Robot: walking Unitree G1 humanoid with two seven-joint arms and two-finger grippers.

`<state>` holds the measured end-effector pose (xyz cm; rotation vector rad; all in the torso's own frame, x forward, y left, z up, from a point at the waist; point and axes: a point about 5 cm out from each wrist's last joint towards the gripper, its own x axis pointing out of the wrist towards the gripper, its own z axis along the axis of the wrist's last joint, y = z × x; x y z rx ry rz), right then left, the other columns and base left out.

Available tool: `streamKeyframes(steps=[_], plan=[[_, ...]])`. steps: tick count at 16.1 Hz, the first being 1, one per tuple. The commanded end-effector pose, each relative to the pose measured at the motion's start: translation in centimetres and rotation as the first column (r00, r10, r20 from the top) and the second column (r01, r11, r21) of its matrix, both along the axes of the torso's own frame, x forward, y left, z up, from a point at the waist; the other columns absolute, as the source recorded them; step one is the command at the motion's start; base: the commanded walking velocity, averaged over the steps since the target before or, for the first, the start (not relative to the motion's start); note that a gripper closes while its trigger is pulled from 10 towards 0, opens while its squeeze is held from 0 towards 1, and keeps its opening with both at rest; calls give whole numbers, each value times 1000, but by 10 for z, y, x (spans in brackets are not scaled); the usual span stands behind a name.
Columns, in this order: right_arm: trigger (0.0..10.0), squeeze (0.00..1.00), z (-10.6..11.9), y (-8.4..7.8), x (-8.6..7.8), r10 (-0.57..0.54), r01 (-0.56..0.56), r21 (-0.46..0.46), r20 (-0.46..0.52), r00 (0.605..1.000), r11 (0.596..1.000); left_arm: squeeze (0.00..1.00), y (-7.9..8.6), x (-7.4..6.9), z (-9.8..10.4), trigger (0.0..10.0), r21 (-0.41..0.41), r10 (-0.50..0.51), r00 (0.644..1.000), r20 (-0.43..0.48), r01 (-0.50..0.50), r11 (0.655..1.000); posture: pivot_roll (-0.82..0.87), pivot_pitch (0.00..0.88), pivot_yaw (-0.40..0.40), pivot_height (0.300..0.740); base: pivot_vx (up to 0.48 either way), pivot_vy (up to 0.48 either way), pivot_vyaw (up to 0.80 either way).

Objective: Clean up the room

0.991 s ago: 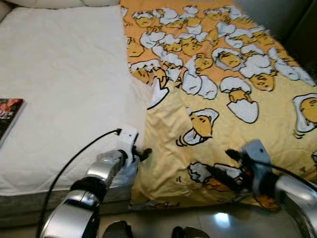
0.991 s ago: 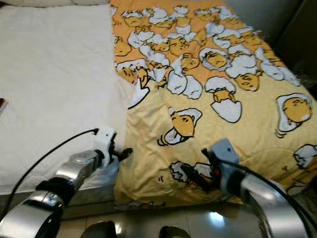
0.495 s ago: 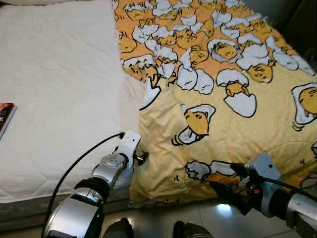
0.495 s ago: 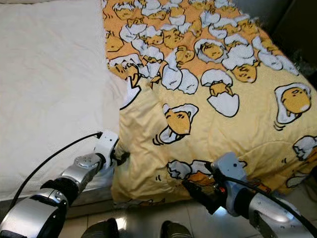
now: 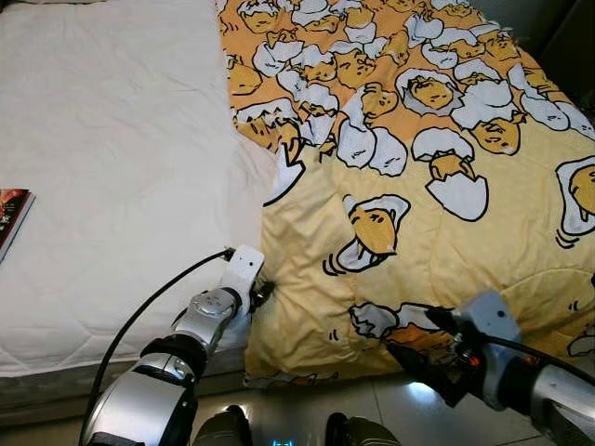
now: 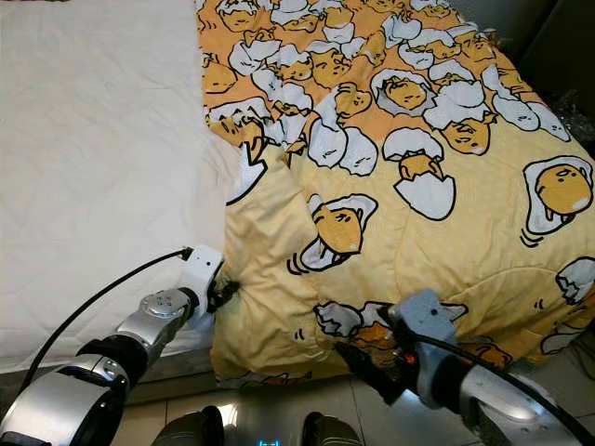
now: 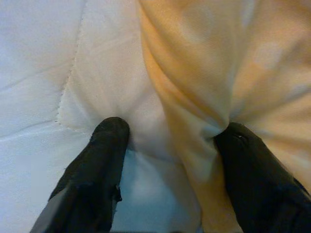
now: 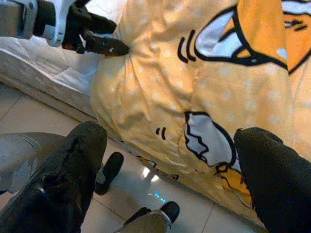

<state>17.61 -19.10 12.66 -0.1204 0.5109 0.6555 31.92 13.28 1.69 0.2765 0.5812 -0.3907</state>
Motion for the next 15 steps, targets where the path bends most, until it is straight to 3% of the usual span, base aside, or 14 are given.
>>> streamKeyframes(steps=[1,5,8,13,15], plan=[[10000,0,-1,0,0,-2,2,4,-3,1000,1000,0,3,-15,-18,0,20,5,996,-88,-4,1000,-195,189,-30,740,0,0,0],[10000,0,-4,3,5,3,-3,13,6,1000,1000,0,8,-18,-21,0,71,-19,994,-109,27,997,-171,177,-18,740,0,0,0],[10000,0,-8,4,6,-2,2,19,6,1000,1000,0,8,-31,-33,0,120,-115,971,-208,142,983,-135,173,-13,740,0,0,0],[10000,0,-12,4,5,8,-8,20,-6,1000,1000,0,7,-43,-42,0,120,-155,949,-276,194,974,-116,169,-15,740,0,0,0],[10000,0,-21,13,3,68,-67,24,-30,997,997,0,-23,-114,-87,0,-3,-307,762,-571,372,928,-93,134,-10,740,0,0,0]])
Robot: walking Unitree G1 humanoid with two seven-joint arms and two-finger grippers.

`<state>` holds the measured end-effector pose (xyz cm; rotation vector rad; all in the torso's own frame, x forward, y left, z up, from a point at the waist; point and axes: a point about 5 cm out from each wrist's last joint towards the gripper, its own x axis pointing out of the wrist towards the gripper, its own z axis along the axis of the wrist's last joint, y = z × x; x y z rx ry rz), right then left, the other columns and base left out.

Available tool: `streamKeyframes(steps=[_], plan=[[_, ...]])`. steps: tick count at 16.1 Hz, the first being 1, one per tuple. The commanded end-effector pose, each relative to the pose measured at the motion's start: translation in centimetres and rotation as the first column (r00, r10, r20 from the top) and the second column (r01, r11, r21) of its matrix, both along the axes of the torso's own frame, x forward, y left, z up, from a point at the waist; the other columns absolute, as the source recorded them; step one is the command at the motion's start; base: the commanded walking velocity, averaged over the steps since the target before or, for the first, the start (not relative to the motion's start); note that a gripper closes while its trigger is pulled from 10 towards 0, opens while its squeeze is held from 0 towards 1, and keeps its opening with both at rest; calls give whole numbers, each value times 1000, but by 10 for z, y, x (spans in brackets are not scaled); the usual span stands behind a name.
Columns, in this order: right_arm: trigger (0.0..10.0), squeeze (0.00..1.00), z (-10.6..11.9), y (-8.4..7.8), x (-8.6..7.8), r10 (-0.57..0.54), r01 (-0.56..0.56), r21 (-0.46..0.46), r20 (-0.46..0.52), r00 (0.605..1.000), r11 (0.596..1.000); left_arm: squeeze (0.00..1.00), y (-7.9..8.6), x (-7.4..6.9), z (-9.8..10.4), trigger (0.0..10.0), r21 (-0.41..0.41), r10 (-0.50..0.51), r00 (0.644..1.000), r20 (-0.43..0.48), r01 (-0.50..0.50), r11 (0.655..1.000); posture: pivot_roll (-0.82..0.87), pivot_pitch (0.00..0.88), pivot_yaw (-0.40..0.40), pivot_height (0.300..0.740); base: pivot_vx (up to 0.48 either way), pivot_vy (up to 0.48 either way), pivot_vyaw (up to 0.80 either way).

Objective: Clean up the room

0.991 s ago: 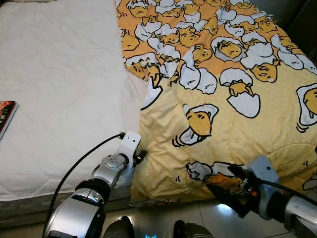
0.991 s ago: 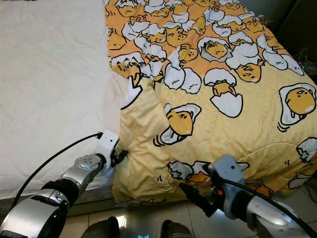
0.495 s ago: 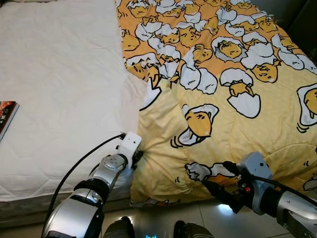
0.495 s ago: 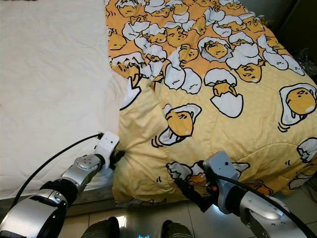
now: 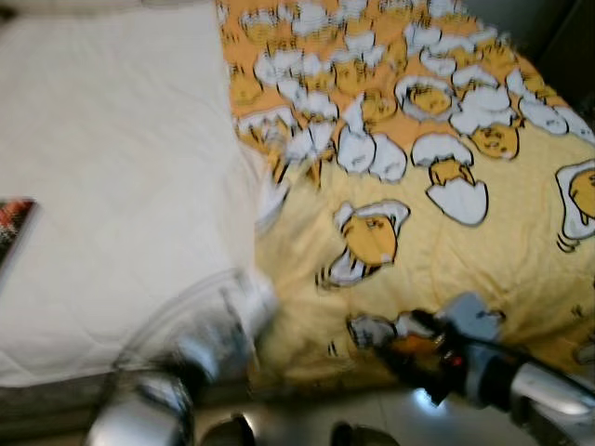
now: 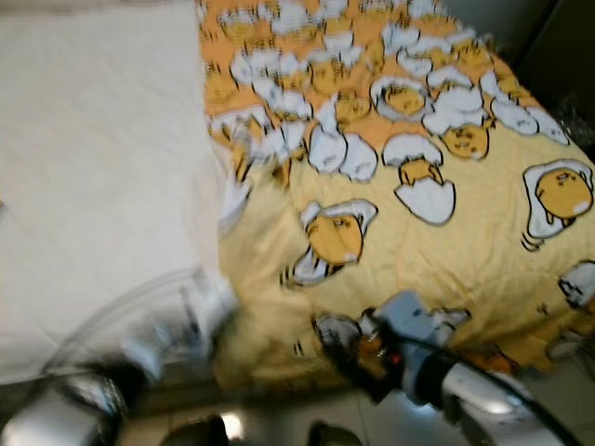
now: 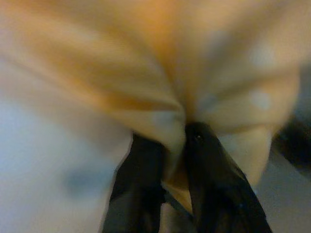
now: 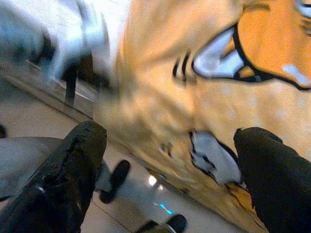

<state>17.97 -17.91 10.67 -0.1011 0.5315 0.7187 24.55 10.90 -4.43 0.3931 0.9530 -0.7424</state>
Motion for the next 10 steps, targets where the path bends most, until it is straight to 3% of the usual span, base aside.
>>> streamKeyframes(steps=[1,3,5,10], plan=[[10000,0,-1,2,-1,18,-18,-2,-1,1000,1000,0,-4,-48,-28,0,31,-73,969,-235,82,996,-92,134,-10,740,0,0,0],[10000,0,-3,3,-2,29,-29,-2,-6,1000,1000,0,-9,-55,-30,0,11,-124,952,-280,132,991,-86,127,-5,740,0,0,0],[10000,0,-2,1,2,17,-17,1,7,1000,1000,0,-5,-36,-21,0,4,-50,985,-163,51,999,-75,109,2,740,0,0,0],[10000,0,-3,5,7,27,-27,14,28,999,1000,0,13,-10,-1,0,28,-11,1000,-3,11,1000,-63,80,15,740,0,0,0]])
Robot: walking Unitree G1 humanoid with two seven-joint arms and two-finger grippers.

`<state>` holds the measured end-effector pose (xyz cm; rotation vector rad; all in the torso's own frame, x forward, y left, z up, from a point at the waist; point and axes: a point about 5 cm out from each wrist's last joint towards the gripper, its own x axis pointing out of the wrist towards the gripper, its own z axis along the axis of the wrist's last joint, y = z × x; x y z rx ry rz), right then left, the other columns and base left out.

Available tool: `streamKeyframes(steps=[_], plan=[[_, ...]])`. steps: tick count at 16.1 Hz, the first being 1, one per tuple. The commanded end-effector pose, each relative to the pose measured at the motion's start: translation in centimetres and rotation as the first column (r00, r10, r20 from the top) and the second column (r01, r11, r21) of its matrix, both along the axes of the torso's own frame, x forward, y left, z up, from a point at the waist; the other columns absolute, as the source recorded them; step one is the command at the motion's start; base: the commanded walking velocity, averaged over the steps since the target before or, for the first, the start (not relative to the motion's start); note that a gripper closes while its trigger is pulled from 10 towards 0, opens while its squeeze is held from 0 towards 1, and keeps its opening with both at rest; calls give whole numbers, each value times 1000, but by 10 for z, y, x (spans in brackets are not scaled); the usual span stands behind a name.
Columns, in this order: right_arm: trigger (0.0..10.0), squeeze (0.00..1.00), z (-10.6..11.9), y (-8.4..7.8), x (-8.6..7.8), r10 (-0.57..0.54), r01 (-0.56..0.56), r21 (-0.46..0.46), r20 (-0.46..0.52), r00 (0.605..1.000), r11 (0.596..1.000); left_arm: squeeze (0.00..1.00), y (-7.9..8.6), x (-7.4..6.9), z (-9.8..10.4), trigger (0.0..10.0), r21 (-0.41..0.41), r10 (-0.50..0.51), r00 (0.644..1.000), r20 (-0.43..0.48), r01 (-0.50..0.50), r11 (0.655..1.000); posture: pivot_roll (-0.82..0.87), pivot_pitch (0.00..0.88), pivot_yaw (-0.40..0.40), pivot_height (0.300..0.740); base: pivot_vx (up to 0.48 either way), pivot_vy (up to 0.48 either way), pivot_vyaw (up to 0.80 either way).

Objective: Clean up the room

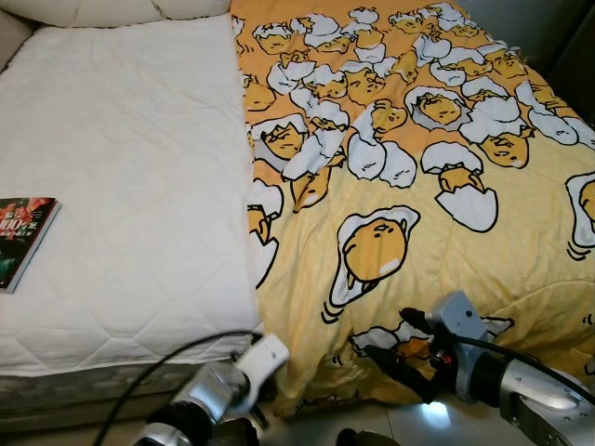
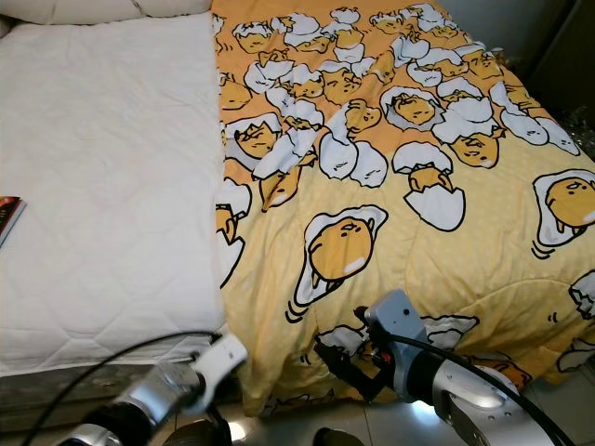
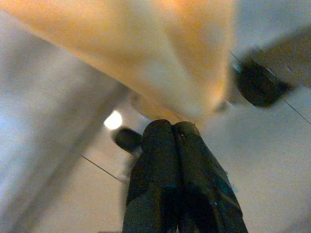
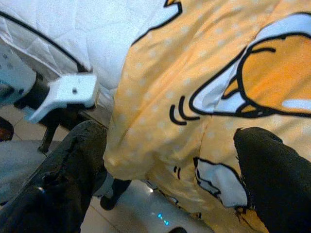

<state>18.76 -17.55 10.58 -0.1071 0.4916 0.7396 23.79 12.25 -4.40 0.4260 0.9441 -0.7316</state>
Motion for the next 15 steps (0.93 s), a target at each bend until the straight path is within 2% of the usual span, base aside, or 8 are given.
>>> streamKeyframes(steps=[1,2,4,8,10,12,14,15], plan=[[10000,0,-1,2,4,-1,1,12,10,1000,1000,0,-3,27,34,10000,-161,62,973,222,-26,987,-61,68,24,740,0,0,0],[10000,0,-2,1,5,-5,4,15,13,1000,1000,1000,-4,30,42,10000,-231,94,968,231,-39,972,-60,56,28,740,0,0,0],[10000,0,-3,0,12,-16,15,21,30,999,1000,1000,-4,32,75,10000,-398,63,966,252,44,916,-51,9,36,740,0,0,0],[10000,0,-2,-3,37,-109,105,50,94,990,993,1000,9,45,123,10000,-491,79,931,355,114,864,-38,0,63,740,0,0,0],[10000,0,-6,-7,55,-293,288,61,132,947,956,1000,23,63,150,10000,-502,229,863,451,34,864,-45,0,76,740,0,0,0],[10000,0,-13,-16,70,-548,540,95,134,826,836,1000,46,80,169,10000,-562,511,702,497,-189,805,-68,0,85,740,0,0,0],[10000,0,-12,-14,74,-608,594,135,130,783,793,1000,59,69,160,10000,-535,570,661,488,-290,793,-86,0,62,740,0,0,0],[10000,0,-14,-10,73,-582,572,109,145,800,813,1000,62,63,157,10000,-524,584,647,491,-317,791,-78,0,52,740,0,-255,0]])
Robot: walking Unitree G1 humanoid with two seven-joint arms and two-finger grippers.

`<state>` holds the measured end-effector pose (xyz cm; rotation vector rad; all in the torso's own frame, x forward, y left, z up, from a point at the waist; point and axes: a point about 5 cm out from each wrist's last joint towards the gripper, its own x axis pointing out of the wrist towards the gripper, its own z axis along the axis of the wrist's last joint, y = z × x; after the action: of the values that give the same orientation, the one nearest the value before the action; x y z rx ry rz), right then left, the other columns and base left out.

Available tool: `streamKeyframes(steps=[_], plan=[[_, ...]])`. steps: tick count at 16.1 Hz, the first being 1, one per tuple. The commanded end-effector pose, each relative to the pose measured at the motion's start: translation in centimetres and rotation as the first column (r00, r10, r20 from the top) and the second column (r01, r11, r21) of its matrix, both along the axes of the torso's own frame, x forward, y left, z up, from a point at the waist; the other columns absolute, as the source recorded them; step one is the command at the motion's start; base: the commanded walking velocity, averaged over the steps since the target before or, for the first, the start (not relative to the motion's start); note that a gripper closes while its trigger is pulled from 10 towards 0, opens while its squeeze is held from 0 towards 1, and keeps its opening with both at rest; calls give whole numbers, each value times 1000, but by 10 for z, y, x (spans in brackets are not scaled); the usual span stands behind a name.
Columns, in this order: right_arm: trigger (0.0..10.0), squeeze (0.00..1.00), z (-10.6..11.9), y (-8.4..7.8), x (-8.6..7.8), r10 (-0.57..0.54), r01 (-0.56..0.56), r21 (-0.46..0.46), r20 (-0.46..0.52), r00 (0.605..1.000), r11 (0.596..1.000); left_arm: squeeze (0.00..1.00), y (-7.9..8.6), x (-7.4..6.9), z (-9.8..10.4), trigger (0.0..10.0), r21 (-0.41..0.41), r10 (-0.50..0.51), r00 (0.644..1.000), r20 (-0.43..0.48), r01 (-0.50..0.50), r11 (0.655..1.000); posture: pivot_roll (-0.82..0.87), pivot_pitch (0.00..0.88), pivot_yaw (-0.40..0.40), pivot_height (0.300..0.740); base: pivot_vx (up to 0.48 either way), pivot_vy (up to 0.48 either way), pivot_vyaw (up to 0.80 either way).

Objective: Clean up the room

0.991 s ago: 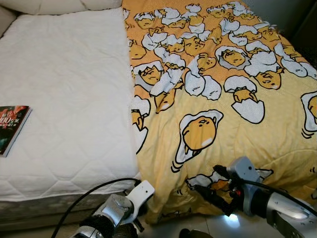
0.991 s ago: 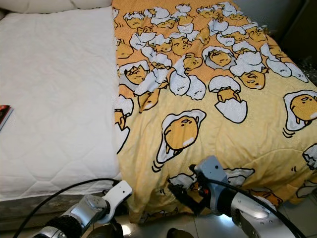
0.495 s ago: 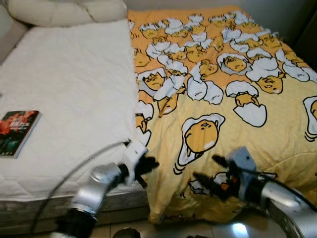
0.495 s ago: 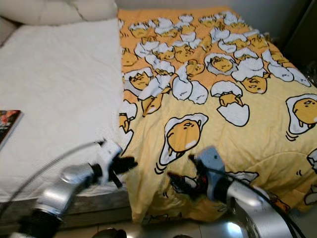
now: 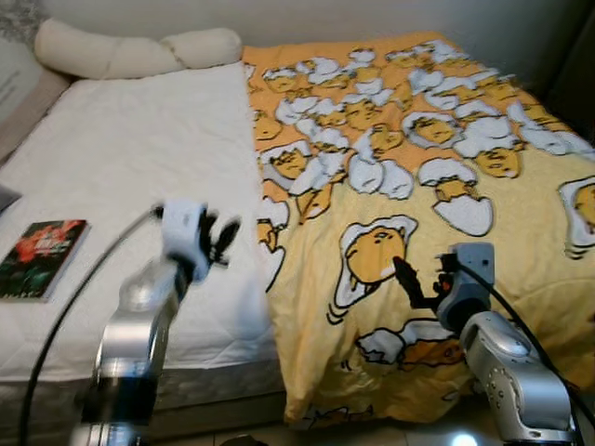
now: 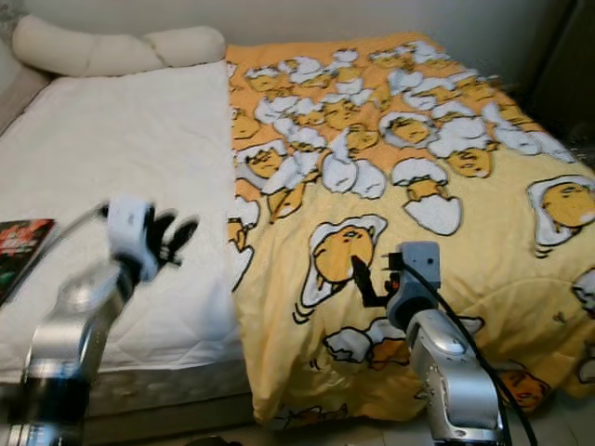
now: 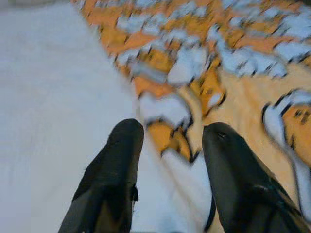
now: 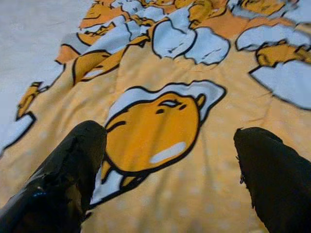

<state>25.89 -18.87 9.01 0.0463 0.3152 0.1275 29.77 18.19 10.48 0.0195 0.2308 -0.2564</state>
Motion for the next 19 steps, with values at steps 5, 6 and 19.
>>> streamKeyframes(steps=[5,6,19], plan=[[10000,0,6,11,14,24,-25,27,56,998,999,1000,8,-20,-2,10000,66,136,991,10,-136,988,-38,0,5,740,0,-334,0],[10000,0,6,12,15,48,-48,9,57,997,999,1000,8,-22,-4,10000,74,145,989,3,-145,987,-28,0,-6,740,0,-334,0],[10000,0,-8,26,16,9,-15,122,44,999,992,1000,14,-23,2,10000,167,172,985,29,-174,970,20,0,-24,740,0,-224,246]])
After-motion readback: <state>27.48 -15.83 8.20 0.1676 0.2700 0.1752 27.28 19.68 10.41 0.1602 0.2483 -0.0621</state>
